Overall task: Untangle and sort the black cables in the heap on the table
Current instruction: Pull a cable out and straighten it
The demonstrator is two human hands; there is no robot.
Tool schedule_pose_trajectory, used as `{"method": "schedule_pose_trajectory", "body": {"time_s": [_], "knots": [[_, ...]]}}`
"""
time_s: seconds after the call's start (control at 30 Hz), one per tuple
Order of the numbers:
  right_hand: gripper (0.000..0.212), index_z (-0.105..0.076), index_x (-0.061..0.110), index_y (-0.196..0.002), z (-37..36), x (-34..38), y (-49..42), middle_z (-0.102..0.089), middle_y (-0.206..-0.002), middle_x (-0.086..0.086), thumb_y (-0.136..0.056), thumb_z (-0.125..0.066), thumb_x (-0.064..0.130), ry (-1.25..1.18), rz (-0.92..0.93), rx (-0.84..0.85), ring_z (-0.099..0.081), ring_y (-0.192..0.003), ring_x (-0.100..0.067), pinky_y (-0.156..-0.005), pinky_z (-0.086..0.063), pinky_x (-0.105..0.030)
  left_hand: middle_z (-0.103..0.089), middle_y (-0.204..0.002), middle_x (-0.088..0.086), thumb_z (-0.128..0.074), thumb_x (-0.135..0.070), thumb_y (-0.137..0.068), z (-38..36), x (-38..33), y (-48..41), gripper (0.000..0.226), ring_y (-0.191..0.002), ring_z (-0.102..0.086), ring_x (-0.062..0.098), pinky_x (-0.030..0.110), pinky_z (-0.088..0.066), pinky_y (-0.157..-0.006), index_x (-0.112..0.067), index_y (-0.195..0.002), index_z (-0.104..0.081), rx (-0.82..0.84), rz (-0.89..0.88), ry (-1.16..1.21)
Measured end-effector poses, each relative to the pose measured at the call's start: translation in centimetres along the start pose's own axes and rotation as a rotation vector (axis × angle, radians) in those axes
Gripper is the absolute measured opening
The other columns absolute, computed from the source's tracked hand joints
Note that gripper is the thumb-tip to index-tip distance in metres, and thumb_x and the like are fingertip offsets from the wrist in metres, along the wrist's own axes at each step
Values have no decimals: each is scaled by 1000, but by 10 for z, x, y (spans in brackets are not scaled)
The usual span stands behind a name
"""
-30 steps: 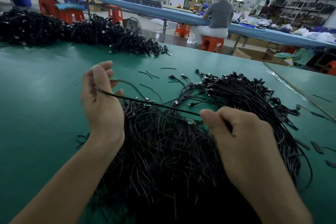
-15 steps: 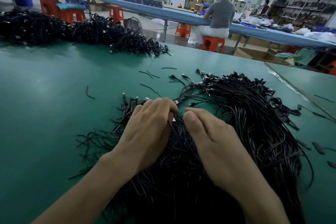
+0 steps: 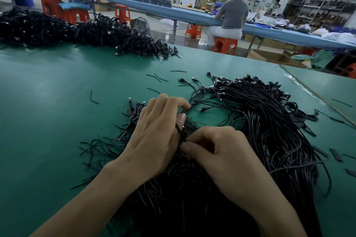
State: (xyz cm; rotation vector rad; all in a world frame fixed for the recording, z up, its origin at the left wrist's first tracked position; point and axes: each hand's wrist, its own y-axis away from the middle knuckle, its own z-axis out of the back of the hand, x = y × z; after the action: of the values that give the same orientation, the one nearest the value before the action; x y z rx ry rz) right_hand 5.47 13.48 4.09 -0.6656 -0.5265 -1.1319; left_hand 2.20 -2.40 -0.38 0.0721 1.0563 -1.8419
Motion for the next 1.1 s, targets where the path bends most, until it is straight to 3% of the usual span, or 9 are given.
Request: {"method": "schedule_pose_trajectory", "body": {"time_s": [0.13,0.27,0.43,0.53,0.63,0.77,0.83,0.97,1.1], "knots": [[17,-64,34,-76,26,-17,-1,-62,-66,18,-89,-69,25,148,-77,-202,-61,-69,7,-59,-40,1,-52,-76,-17,-47,-22,-100,2,2,-6,10,-68,-50,1,13,-36,-64,-21,-100,-57,-202,92,162],[18,-60,31,-78,46,-41,0,-62,-72,12,-94,-65,25,320,-262,-402,-54,-61,1,-49,-36,-9,-43,-51,-14,-64,-20,-93,11,9,-8,11,-44,-41,7,12,-30,-43,-28,-87,-60,-337,249,203],[29,-60,24,-122,28,-41,-4,-62,-109,6,-96,-60,36,356,-375,-43,-58,-95,-9,-81,-45,-22,-55,-54,-10,-40,-47,-87,6,-3,-3,27,-47,-50,5,30,-48,-56,-28,-77,-57,75,251,24],[78,-16,32,-153,18,-35,-3,-41,-149,7,-91,-61,48,249,-333,-15,-38,-136,-16,-109,-31,-32,-50,-52,-3,-21,-63,-88,6,-4,-1,58,-50,-50,11,37,-50,-65,-19,-68,-53,208,275,22],[90,5,43,-153,14,-33,-2,-17,-161,12,-89,-58,55,339,-206,-97,-11,-148,-10,-117,-12,-31,-52,-51,-1,-20,-64,-94,4,-1,-2,68,-51,-53,12,36,-49,-62,-13,-62,-54,255,287,42],[47,-42,48,-140,9,-24,-6,-37,-148,24,-93,-45,52,241,16,-43,-25,-141,0,-118,-25,-32,-45,-43,-7,-44,-54,-97,2,-1,-2,56,-41,-42,12,27,-37,-47,-18,-59,-62,408,268,273],[30,-67,37,-109,8,-22,-7,-55,-119,26,-94,-43,47,195,59,-63,-47,-115,6,-99,-39,-21,-37,-42,-9,-48,-53,-98,4,-2,-4,54,-42,-35,14,29,-31,-46,-21,-58,-65,413,259,462],[28,-58,28,-78,11,-22,-7,-55,-71,13,-92,-47,50,80,83,-104,-52,-70,0,-63,-40,-14,-27,-43,-9,-48,-54,-92,14,-5,-10,53,-40,-22,10,19,-24,-43,-21,-54,-63,367,344,695],[35,-50,30,-71,9,-18,-8,-48,-68,12,-88,-41,58,-22,134,-205,-46,-64,-3,-60,-37,-13,-26,-42,-9,-46,-57,-92,25,-12,-9,55,-37,-20,7,17,-22,-40,-19,-54,-61,729,461,947]]}}
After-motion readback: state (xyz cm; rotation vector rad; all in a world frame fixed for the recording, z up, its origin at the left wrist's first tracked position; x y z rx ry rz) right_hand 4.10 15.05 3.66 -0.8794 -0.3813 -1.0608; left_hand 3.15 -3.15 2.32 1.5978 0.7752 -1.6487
